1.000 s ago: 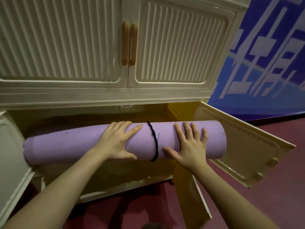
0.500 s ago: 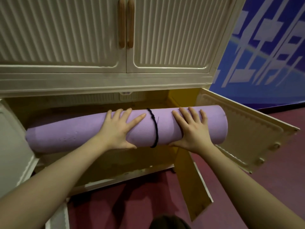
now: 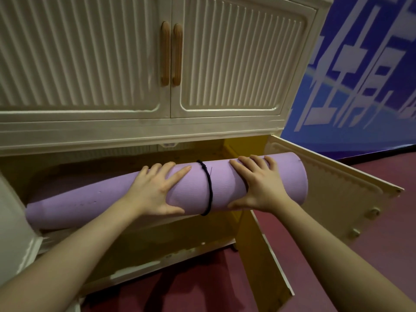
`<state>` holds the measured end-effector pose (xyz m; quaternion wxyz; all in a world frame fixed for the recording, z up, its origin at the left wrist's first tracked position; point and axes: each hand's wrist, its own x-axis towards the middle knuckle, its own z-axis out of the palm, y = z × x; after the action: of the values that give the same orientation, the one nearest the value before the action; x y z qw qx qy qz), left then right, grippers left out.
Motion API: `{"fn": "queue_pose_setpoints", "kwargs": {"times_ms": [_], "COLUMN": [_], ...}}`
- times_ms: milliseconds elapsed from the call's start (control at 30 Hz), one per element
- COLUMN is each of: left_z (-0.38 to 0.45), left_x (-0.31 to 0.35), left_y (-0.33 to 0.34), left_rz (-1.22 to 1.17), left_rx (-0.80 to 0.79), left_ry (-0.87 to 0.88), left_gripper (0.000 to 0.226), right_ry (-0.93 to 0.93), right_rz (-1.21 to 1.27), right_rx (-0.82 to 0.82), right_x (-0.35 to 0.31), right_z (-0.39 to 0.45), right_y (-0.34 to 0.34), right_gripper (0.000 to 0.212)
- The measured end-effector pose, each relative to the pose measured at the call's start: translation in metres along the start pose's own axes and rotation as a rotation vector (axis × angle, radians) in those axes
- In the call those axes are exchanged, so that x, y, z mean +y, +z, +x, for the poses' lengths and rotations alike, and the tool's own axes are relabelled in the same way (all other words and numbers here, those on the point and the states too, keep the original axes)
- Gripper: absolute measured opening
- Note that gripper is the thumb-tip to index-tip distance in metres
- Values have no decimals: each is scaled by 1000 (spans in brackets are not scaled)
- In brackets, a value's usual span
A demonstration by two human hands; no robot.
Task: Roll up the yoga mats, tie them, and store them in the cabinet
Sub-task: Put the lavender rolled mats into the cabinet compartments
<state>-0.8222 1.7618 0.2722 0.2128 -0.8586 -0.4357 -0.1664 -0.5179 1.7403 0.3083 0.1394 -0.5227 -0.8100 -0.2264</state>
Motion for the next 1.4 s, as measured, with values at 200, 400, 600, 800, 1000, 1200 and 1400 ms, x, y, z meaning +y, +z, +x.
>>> {"fn": "queue_pose_setpoints", "kwargs": {"times_ms": [200,400,600,800,1000,1200,1400], "left_z": [-12,-8,-10,-16,-8,-9,-4], "left_x": [24,28,10,-6,-11,-10,17], "left_y": [15,16,15,16,23,29,30], "left_rz": [114,38,19,54,61,74,85], "left_rx": [46,38,-7,14,26,21,38], "left_ry": [51,-45,-71,-114,-148,-160,-70], "left_gripper": [109,116,112,109,108,113,121], "right_ry": [-25,61,102,70,33,51,110], "right_rz": [-28,-100,-137,-11,-78,-92,214], "right_rx": [-13,58,31,-15,16,185,185], "right_x": [-1,-15,-35,-34,-27,-36,-30], "right_z": [3,-22,-12,20,30,14,5], "right_y": [-1,8,20,42,53,68,71], "right_gripper": [109,96,103,109,103,86,77]}}
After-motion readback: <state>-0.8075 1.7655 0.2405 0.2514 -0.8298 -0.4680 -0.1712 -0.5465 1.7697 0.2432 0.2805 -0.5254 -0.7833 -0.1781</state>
